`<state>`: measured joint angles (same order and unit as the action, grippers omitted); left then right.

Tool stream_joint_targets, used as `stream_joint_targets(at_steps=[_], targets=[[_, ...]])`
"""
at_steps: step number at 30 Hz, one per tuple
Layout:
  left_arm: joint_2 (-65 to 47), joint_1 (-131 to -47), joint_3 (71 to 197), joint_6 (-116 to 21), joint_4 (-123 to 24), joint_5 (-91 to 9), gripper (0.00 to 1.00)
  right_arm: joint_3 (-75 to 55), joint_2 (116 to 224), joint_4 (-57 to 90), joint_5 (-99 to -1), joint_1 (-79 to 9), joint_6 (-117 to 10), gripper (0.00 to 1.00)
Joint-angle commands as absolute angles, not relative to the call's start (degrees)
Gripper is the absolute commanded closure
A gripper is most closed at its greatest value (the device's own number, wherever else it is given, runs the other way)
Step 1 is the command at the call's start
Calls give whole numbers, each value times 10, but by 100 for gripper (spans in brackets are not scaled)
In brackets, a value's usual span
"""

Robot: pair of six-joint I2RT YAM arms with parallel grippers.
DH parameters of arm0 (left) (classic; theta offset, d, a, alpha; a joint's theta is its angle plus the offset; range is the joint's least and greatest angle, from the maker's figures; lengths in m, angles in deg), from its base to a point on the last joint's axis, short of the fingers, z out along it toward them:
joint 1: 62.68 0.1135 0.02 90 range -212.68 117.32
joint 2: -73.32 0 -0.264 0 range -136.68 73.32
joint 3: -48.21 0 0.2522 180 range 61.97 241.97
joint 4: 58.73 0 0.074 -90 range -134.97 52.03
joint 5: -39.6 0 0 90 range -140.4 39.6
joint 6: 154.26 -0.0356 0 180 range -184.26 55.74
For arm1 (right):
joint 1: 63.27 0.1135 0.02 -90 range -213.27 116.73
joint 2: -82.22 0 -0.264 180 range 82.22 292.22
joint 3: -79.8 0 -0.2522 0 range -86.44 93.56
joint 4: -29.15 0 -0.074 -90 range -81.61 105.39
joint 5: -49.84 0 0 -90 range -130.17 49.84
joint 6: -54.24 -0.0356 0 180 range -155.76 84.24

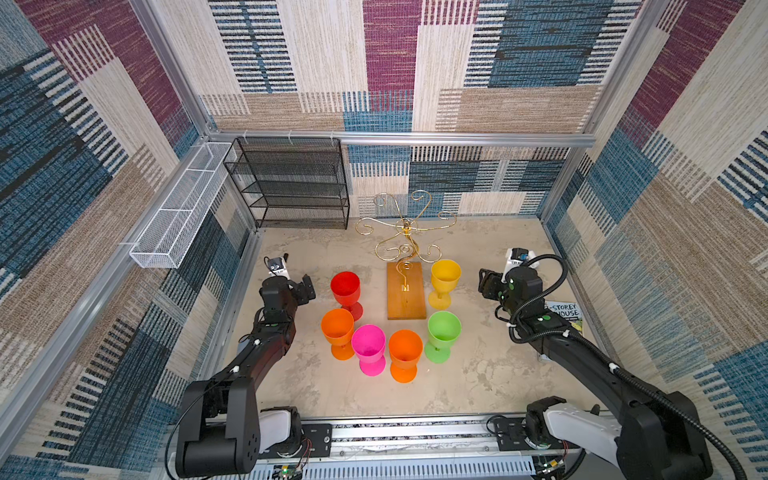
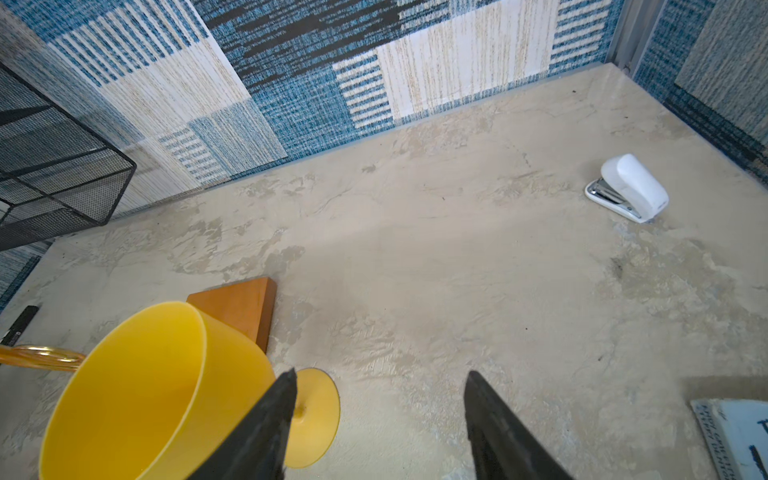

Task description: Take the wine glass off the wine glass rack

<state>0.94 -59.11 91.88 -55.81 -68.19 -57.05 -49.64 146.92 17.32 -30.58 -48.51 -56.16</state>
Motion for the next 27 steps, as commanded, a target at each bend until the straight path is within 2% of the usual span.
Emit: stream_joint_targets(at_steps=[1,8,13,18,20,22,24,27], targets=[[10,-577,899,-565,-740,-522,4,-485,1485,221,-298,-485,-547,34],[-27,-574,874,-587,-772,-498,5,-472,1550,260,-287,-487,-542,35],[-86,-569,836,-596,-913,-501,2,-496,1592,352,-255,-488,-532,35],[-126,-571,856,-614,-901,-466,1,-530,1631,475,-220,-489,-501,35],[-156,-579,851,-624,-959,-466,1,-534,1645,510,-205,-489,-492,35],[-142,-580,866,-623,-898,-469,1,-537,1655,538,-191,-489,-476,35],[-154,-580,852,-623,-949,-468,1,-545,1661,567,-172,-490,-464,35],[-148,-581,858,-623,-926,-469,1,-557,1654,595,-163,-499,-436,35]])
